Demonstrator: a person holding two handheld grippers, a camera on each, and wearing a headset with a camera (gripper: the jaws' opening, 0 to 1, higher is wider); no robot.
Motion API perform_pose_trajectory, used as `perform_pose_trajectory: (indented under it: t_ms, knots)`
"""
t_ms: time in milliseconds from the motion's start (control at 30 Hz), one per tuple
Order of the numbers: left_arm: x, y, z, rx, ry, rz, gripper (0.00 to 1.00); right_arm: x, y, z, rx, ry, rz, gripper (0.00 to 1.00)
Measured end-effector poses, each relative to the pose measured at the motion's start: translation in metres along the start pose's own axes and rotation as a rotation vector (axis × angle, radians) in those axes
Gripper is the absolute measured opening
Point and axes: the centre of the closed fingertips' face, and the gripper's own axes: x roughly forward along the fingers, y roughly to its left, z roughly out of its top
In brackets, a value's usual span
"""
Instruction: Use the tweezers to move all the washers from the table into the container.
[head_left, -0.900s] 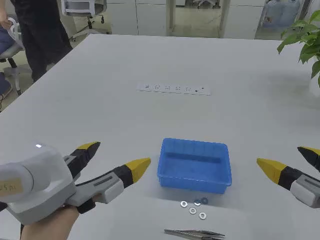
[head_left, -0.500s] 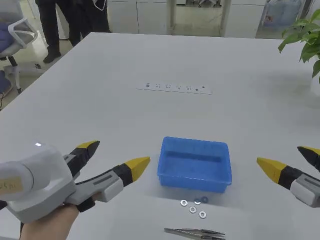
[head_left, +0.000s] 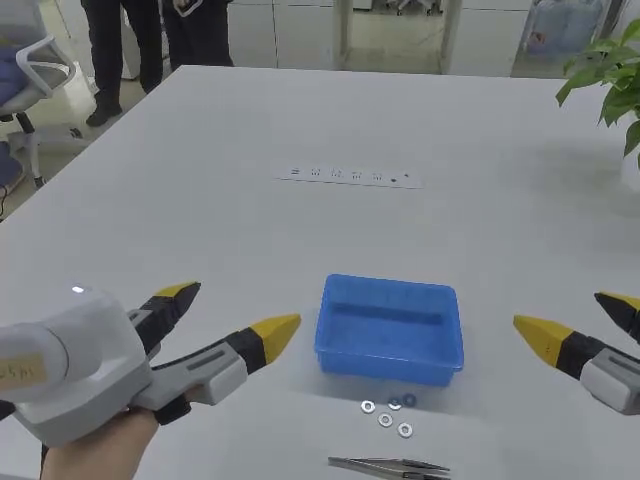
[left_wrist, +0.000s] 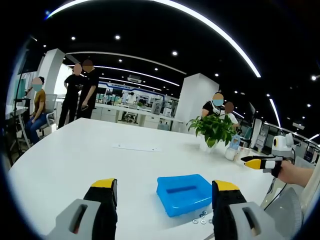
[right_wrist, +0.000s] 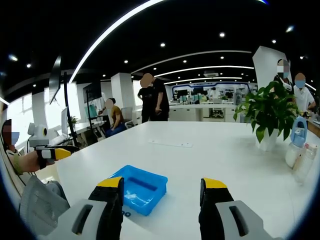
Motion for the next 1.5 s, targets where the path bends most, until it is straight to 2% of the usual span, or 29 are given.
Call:
perform_pose_trajectory:
  t_ms: [767,867,1033,1233,1367,1467,1500]
  knots:
    - [0.0,-0.005,-0.001,0.003,0.005,-0.007,0.79,-0.001,0.001,-0.001,-0.001,0.001,0.001,0.59]
    - [-0.001,-0.005,-0.003,0.004,0.011,-0.005,0.79,-0.001,0.002,-0.006,-0.019,0.023,0.001,0.59]
    - [-0.003,-0.004,-0.018,0.02,0.06,-0.01,0.78,0.001,0.004,-0.019,-0.064,0.074,0.003,0.58]
    - [-0.002,-0.005,-0.027,0.015,0.09,-0.014,0.79,0.007,0.008,-0.03,-0.058,0.107,0.025,0.57]
    - [0.002,-0.008,-0.036,0.018,0.144,-0.036,0.78,0.012,0.021,-0.039,-0.045,0.139,0.079,0.5]
    - [0.006,-0.011,-0.047,0.016,0.195,-0.06,0.78,0.015,0.028,-0.046,-0.044,0.162,0.112,0.46]
    - [0.008,-0.014,-0.053,0.021,0.225,-0.079,0.76,0.015,0.032,-0.05,-0.05,0.179,0.134,0.44]
